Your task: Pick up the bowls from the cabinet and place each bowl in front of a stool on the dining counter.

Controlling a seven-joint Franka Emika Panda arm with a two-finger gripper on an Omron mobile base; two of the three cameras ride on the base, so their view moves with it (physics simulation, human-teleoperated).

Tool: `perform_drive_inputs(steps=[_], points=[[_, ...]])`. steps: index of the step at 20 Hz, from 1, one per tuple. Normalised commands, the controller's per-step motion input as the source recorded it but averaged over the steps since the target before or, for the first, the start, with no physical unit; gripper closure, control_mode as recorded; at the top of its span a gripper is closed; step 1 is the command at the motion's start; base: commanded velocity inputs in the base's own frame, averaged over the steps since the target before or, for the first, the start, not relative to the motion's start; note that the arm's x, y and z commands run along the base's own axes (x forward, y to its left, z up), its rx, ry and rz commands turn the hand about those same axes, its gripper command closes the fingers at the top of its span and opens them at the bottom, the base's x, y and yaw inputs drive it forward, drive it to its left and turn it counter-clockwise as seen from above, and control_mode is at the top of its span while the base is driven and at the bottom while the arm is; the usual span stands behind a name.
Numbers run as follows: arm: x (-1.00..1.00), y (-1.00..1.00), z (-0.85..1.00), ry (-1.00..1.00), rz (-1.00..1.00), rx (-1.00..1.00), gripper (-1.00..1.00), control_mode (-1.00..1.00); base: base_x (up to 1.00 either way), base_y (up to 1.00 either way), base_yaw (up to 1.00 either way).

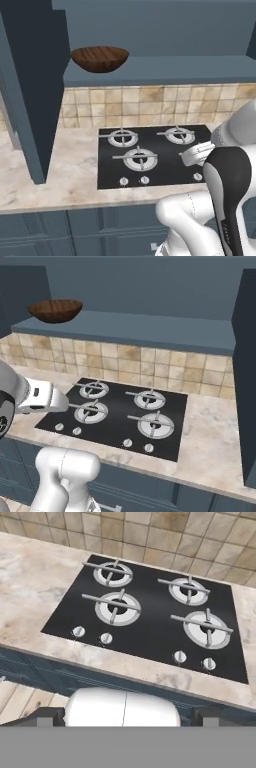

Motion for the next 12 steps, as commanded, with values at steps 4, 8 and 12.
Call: perform_drive_inputs(steps=[4,8,12], points=[[0.00,0.00,0.00,0.00,0.00,0.00,-1.00,1.00,0.49,0.21,-0.11],[0.00,0.00,0.00,0.00,0.00,0.00,-1.00,1.00,0.48,0.29,-0.18],[0.00,0.00,0.00,0.00,0.00,0.00,-1.00,1.00,0.47,0.36,-0.22]])
